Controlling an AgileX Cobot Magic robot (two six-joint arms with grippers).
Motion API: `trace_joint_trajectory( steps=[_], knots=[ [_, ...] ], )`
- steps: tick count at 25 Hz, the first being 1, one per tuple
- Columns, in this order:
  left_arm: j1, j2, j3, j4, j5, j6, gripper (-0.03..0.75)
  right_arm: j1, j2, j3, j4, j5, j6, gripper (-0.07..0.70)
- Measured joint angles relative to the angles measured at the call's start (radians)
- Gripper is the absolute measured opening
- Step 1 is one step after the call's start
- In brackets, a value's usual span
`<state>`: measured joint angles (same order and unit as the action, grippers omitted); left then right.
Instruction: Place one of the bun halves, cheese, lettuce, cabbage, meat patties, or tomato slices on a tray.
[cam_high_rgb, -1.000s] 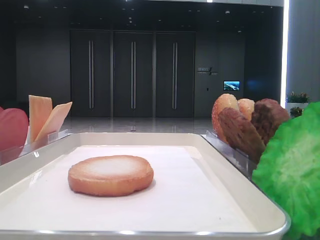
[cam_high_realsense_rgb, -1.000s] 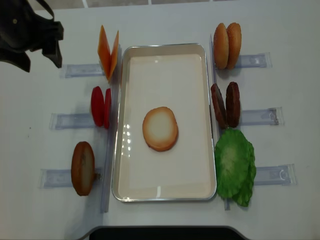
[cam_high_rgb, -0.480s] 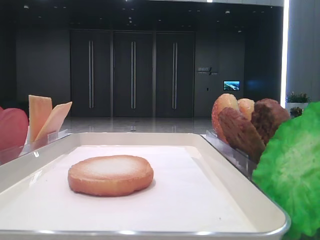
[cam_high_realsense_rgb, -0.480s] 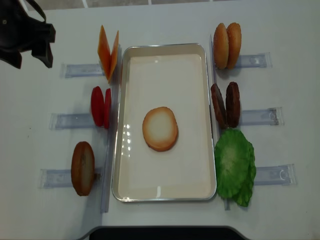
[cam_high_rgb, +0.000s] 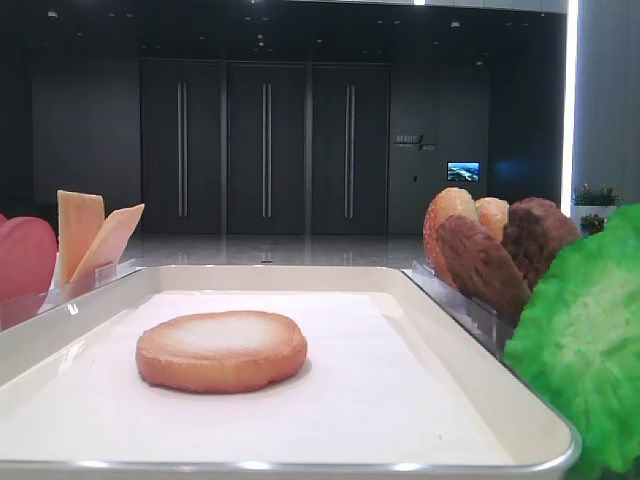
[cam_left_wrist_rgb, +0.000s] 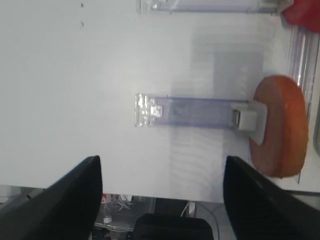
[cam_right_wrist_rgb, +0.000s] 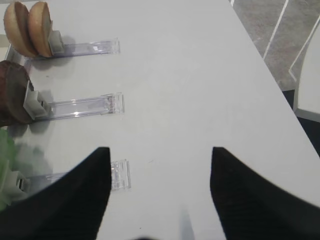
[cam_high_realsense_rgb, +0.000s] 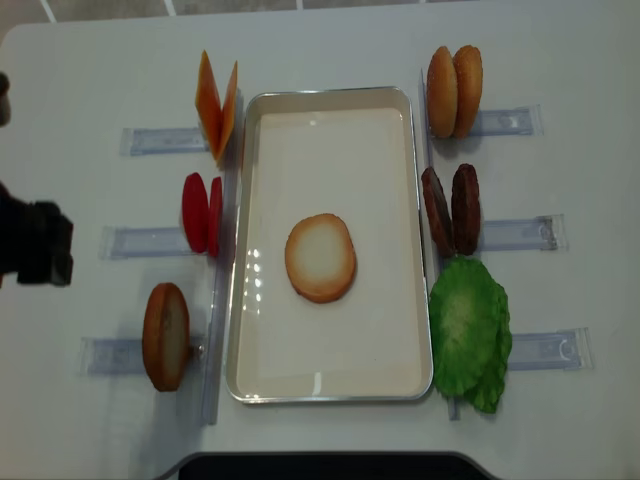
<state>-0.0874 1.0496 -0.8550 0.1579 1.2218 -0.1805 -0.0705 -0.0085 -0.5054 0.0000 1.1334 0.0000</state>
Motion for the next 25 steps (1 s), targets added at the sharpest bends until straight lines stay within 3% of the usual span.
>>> trace_joint_trajectory(
  steps=[4,10,18,25],
  knots=[
    [0.000,-0.177,0.151,-0.015,-0.007,-0.004,0.570,0.000,0.000,0.000,0.000,0.000,0.000,0.416],
    [0.000,-0.420,0.357,-0.035,-0.094,0.009,0.570,0.000,0.000,0.000,0.000,0.000,0.000,0.416],
    [0.000,-0.706,0.378,-0.132,-0.122,0.180,0.540,0.000,0.000,0.000,0.000,0.000,0.000,0.416],
    [0.000,-0.991,0.381,-0.144,-0.116,0.207,0.529,0.000,0.000,0.000,0.000,0.000,0.000,0.416]
  ],
)
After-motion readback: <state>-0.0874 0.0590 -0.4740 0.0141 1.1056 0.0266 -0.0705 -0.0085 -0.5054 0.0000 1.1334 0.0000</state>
